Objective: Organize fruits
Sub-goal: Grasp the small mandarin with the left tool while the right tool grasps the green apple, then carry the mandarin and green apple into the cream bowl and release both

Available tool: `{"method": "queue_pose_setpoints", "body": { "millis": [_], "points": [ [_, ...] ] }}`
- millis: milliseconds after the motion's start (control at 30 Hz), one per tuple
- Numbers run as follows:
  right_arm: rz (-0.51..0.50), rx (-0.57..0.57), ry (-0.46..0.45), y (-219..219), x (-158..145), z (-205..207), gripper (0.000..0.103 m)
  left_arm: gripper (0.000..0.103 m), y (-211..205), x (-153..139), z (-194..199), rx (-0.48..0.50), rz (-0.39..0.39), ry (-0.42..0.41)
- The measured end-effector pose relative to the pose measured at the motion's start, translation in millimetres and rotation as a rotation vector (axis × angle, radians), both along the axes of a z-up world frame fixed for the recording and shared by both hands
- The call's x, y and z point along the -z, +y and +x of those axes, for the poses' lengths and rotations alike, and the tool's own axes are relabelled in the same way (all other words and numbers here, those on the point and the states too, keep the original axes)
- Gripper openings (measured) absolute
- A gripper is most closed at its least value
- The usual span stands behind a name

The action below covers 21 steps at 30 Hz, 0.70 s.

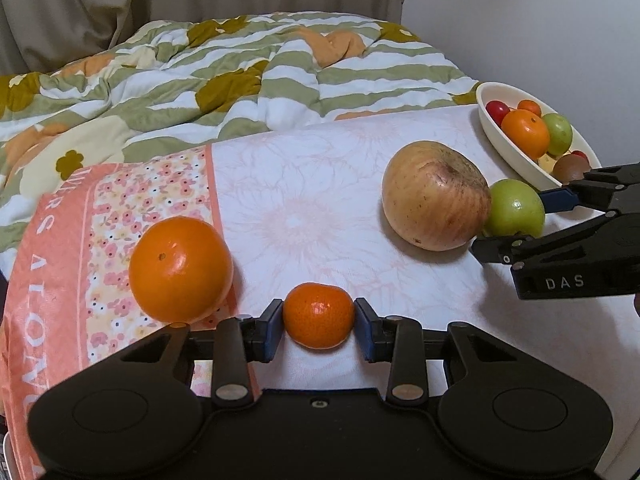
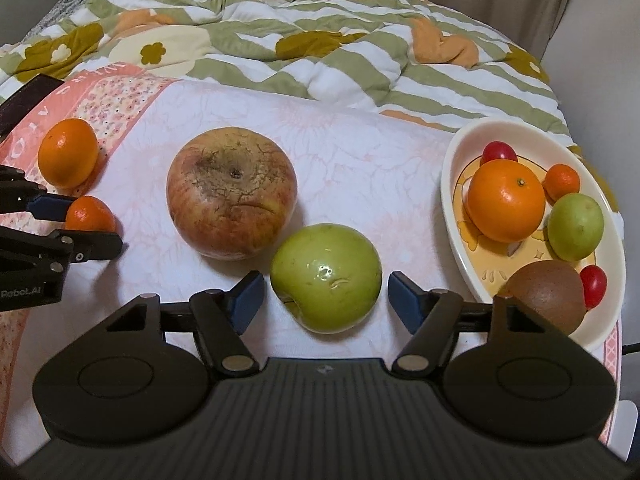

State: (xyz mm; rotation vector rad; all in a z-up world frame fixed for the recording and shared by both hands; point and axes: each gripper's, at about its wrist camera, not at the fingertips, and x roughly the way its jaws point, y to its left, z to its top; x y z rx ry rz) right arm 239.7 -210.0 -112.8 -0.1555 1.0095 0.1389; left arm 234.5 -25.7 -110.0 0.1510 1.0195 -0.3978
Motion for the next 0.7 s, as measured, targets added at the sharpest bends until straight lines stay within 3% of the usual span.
{"method": "queue_pose_setpoints", "body": {
  "millis": [133,400,700],
  "points": [
    [0.006,0.000,-0.001,0.0,0.1,1.3,0.073,0.041,3.5,-0.4,-2.5,-0.010,-0.005,0.009],
    [0.011,0.020,-0.012,0.7,-3.2,-4.0,0.072,0.041,12.7,-8.9,-11.1,-0.040,-0.019,-0.004],
    [0.047,0.066,-0.068,-0.2,-34.9,-27.6,0.072,0.041,20.3,-34.1,-27.5,-0.053,-0.061,-0.041]
  ]
}}
